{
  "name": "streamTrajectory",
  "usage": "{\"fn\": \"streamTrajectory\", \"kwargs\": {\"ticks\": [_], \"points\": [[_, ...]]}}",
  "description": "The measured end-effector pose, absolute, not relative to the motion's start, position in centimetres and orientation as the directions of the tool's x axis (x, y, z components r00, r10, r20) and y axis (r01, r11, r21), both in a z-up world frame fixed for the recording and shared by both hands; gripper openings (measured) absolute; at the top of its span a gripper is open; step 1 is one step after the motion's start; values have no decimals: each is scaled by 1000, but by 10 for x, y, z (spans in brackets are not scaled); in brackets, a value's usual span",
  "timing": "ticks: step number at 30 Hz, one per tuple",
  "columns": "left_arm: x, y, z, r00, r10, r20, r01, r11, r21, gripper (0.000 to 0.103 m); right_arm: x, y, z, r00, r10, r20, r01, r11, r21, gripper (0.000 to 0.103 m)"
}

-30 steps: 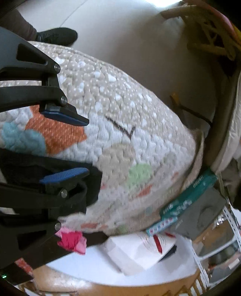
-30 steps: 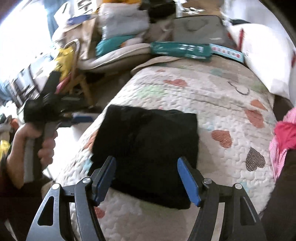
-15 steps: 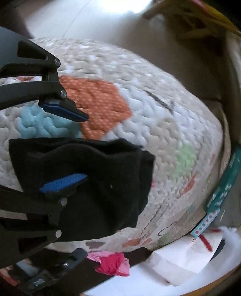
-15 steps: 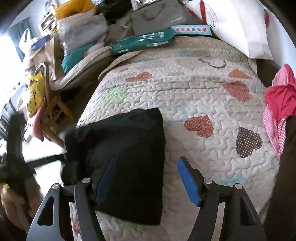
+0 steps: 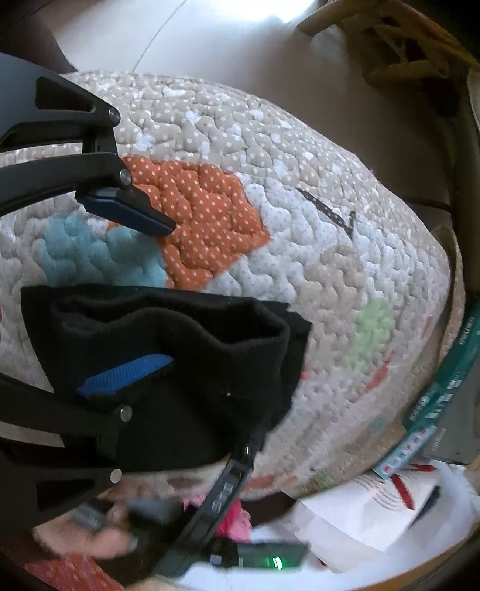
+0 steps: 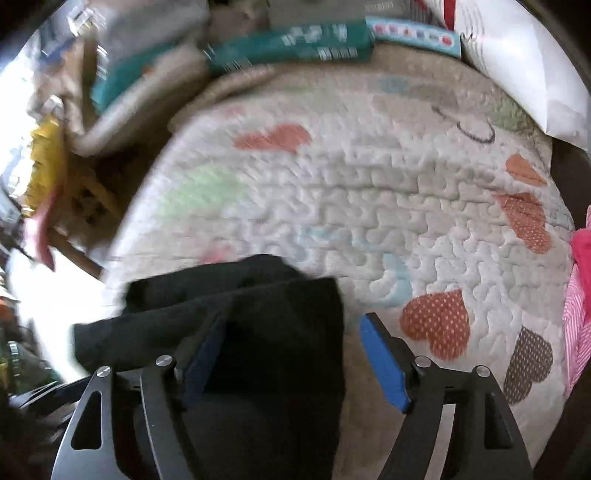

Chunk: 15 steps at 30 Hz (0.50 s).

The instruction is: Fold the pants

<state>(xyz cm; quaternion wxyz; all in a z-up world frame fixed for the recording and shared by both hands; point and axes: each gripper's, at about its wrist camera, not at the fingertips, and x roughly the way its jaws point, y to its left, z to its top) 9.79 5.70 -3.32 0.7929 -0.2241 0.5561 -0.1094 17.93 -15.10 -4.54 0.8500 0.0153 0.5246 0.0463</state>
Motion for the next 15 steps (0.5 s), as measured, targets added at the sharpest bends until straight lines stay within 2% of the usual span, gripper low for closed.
{"fn": "streamTrajectory", "kwargs": {"ticks": [1,6,9,12,15], "points": [[98,61,-30,379,-450,-809,-82,854,-513,66,185,-154,-48,441,82,-894,-43,997,70,80],[98,76,-16,463,-568,-681,-61,746,-663,66,171,-194,-25,503,211,-838,17,967,253,81],[95,75,-14,477,-606,-637,-35,711,-703,66,152,-213,-21,506,252,-825,20,952,304,83],[95,65,-14,466,-611,-640,-3,722,-692,66,136,-226,-24,498,293,-817,28,935,352,84],[99,58,-24,435,-583,-686,-17,756,-654,66,123,-233,-35,486,346,-803,36,910,414,84]]}}
